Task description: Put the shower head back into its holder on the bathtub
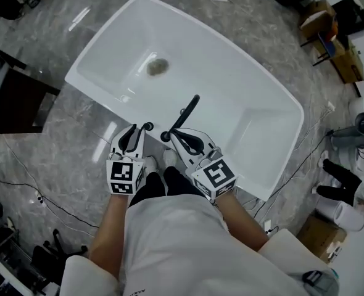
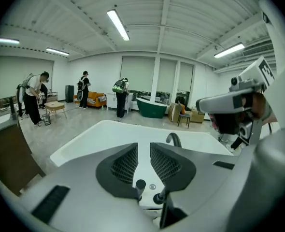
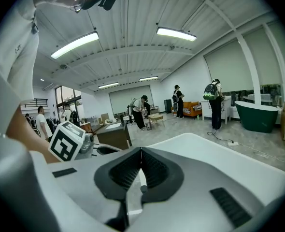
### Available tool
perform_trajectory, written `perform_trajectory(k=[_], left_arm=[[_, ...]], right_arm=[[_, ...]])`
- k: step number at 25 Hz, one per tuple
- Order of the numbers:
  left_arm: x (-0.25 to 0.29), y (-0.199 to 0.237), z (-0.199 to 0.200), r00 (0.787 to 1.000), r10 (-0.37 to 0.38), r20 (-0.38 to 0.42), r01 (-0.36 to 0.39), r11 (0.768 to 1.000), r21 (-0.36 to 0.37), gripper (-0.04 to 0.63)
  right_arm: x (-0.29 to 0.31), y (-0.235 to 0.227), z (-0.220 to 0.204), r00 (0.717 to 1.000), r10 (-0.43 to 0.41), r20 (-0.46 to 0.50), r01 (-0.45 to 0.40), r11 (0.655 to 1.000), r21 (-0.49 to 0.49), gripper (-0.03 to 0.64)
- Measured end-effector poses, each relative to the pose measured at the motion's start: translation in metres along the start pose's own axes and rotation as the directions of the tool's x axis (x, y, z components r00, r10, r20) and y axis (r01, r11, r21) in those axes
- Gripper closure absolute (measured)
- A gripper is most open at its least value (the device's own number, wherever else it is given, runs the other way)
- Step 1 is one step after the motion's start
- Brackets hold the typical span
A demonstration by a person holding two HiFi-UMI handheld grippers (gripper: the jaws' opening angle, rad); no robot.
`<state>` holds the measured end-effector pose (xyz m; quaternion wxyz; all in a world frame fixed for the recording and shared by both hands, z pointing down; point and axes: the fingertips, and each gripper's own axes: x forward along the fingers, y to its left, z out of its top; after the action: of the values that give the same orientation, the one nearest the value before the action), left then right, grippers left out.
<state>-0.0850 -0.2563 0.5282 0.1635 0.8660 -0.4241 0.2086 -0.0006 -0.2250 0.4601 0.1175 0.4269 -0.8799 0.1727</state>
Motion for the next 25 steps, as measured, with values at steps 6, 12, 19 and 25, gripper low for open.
perform_trajectory(k=[6, 12, 19, 25], left_arm=[[-0.027, -0.001, 0.054, 0.994, 0.005, 0.105, -0.004, 1.000, -0.009, 0.581], [-0.059, -0.002, 0.086, 0.984, 0.001, 0.179, 0.004, 1.000, -0.028, 0.583], [-0.081, 0.002, 0.107, 0.971, -0.001, 0.239, 0.003, 1.000, -0.008, 0.583], [-0.086, 0.009, 0.113, 0.969, 0.003, 0.247, -0.001, 1.000, -0.008, 0.583]], right_arm=[[-0.002, 0.005, 0.022, 0.999, 0.025, 0.037, -0.024, 0.999, -0.039, 0.598], [-0.014, 0.014, 0.039, 0.998, 0.034, 0.062, -0.030, 0.998, -0.064, 0.598], [-0.017, 0.019, 0.057, 0.994, 0.031, 0.103, -0.023, 0.997, -0.078, 0.598], [-0.017, 0.018, 0.070, 0.992, 0.026, 0.126, -0.015, 0.996, -0.090, 0.600]])
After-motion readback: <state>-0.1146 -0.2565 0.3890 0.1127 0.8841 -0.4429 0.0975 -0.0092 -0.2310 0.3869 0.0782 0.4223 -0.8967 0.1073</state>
